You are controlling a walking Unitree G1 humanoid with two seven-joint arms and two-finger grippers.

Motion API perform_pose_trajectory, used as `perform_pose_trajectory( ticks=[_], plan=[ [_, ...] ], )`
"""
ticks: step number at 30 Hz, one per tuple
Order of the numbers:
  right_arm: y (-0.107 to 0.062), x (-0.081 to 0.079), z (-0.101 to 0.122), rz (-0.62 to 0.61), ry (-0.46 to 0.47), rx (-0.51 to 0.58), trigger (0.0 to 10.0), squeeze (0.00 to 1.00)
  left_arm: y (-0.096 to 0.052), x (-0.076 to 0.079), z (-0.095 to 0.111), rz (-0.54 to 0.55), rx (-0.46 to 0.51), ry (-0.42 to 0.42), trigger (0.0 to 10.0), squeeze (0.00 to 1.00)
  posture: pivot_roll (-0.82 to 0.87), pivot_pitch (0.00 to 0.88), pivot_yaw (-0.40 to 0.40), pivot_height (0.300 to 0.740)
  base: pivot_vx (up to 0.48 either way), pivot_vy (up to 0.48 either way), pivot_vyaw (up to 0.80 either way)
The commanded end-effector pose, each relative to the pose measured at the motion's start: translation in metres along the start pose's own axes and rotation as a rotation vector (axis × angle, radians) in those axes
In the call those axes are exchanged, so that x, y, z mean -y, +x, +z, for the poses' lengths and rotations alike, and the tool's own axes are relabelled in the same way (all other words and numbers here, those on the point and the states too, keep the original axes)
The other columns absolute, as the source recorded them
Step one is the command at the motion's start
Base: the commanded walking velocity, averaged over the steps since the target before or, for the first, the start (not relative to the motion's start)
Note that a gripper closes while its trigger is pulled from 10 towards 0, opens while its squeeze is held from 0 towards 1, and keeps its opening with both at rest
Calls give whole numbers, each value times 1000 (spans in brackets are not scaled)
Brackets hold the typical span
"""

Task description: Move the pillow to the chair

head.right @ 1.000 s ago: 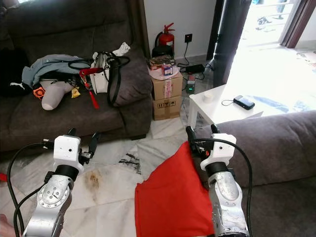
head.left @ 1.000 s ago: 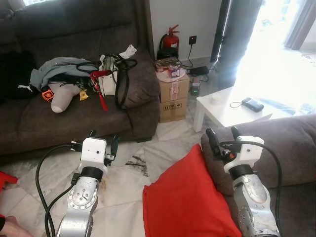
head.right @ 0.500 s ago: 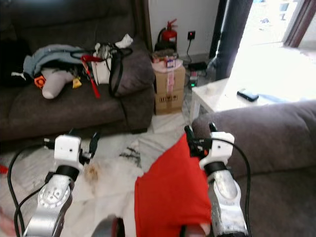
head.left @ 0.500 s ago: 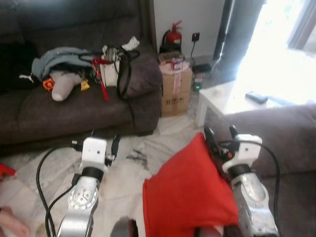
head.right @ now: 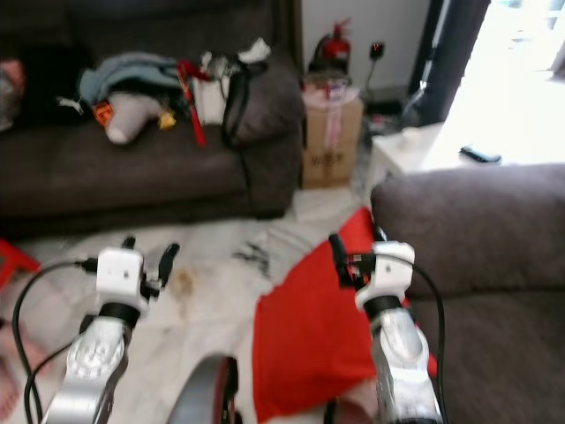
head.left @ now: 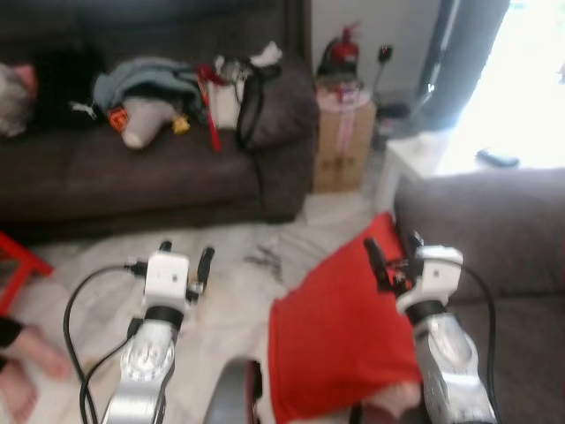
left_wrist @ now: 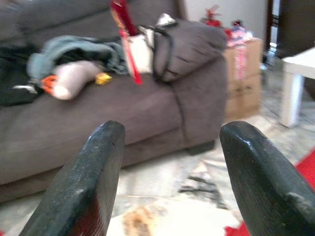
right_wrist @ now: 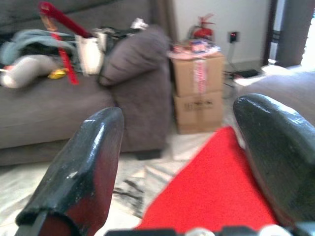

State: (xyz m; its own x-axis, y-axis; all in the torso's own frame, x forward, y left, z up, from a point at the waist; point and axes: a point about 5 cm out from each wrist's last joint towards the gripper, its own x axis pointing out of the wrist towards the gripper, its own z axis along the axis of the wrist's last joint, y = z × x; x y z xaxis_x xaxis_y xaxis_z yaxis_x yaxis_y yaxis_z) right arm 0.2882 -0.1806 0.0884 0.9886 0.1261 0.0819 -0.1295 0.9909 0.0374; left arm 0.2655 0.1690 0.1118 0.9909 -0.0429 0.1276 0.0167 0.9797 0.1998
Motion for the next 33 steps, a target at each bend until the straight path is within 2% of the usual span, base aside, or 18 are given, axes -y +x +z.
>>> perform_pose_trajectory(
  ticks=[1,6,13,24,29,33],
  plan=[
    [-2,1,-9,-13,10,-49,10000,0,1,-1,1,2,-2,2,10000,0,-6,72,73,606,0,0,0],
    [-2,3,-17,-34,12,-87,10000,0,0,-1,-1,-2,-10,1,10000,0,-5,72,73,606,0,0,0],
    [1,5,-25,-68,70,-117,10000,0,-1,0,-3,-6,-18,-1,10000,0,-1,73,71,606,0,0,0],
    [-16,24,-73,-259,114,-396,10000,0,-2,1,-4,-9,-24,-2,10000,0,3,77,72,606,0,0,0],
    [-17,21,-84,-249,103,-459,10000,0,-2,1,-4,-10,-24,-2,10000,0,7,77,70,606,0,0,0],
    [-17,20,-90,-264,153,-501,10000,0,-2,1,-4,-10,-26,-4,10000,0,10,79,71,606,0,0,0]
  ],
)
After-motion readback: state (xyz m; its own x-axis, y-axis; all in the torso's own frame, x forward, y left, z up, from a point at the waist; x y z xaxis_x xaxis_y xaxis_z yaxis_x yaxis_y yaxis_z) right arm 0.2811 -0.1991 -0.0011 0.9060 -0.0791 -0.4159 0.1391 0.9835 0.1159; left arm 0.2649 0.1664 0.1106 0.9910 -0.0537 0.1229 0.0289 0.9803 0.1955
